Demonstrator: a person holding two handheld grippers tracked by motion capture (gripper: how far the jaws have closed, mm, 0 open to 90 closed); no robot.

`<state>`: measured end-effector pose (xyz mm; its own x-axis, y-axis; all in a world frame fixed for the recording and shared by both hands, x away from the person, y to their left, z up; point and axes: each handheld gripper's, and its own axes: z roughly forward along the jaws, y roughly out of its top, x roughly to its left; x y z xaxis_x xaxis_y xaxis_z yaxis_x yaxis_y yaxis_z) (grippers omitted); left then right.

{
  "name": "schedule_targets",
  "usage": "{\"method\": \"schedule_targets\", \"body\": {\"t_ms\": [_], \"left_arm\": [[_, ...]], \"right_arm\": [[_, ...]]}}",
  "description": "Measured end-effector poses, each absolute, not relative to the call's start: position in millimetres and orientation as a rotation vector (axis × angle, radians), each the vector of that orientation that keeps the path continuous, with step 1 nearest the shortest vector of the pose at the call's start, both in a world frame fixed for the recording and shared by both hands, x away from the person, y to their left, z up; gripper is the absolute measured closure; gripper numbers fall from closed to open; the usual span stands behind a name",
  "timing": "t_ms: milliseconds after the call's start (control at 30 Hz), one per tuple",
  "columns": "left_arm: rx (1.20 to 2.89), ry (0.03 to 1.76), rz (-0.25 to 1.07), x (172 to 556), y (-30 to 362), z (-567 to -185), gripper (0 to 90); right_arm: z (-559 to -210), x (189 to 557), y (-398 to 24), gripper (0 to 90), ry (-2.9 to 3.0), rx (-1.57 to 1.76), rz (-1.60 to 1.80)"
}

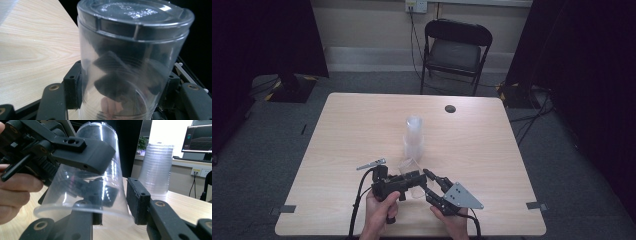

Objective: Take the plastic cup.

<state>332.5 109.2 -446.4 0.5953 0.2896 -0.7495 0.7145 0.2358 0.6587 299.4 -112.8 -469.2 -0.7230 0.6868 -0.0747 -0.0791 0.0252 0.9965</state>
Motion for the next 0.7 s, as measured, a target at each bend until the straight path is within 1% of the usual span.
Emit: {"method": "schedule_targets", "body": {"t_ms": [167, 200, 267, 300, 433, 500, 600, 633, 700], "left_arm": [[1.391, 0.907, -0.411, 332.7, 101.1, -444.4, 37.2], [1.416, 0.897, -0.397, 332.4, 98.9, -444.1, 35.7], [1.423, 0.899, -0.384, 331.9, 97.8, -444.1, 35.5], [1.424, 0.893, -0.386, 332.4, 97.7, -444.7, 35.5], [1.415, 0.899, -0.385, 333.3, 99.3, -445.7, 33.7], [1.422, 0.909, -0.375, 333.4, 99.4, -446.4, 30.6], [1.417, 0.899, -0.377, 333.2, 99.3, -446.8, 29.4], [1.405, 0.895, -0.376, 333.0, 100.1, -446.8, 28.4], [1.413, 0.895, -0.345, 332.2, 101.7, -446.5, 26.5]], "right_arm": [[-468.1, 299.1, -111.9, 67.4, 1.728, 0.607, 1.770], [-468.2, 299.6, -111.3, 67.5, 1.729, 0.600, 1.771], [-468.6, 299.8, -111.1, 68.3, 1.720, 0.597, 1.773], [-468.7, 299.3, -111.9, 70.9, 1.713, 0.596, 1.765], [-469.7, 299.5, -116.2, 75.9, 1.676, 0.625, 1.770], [-469.6, 299.3, -118.7, 78.9, 1.669, 0.639, 1.779], [-469.0, 298.9, -119.5, 80.3, 1.659, 0.640, 1.790], [-468.4, 298.5, -119.6, 82.8, 1.669, 0.634, 1.791], [-467.9, 298.3, -119.4, 83.4, 1.669, 0.632, 1.795]]}}
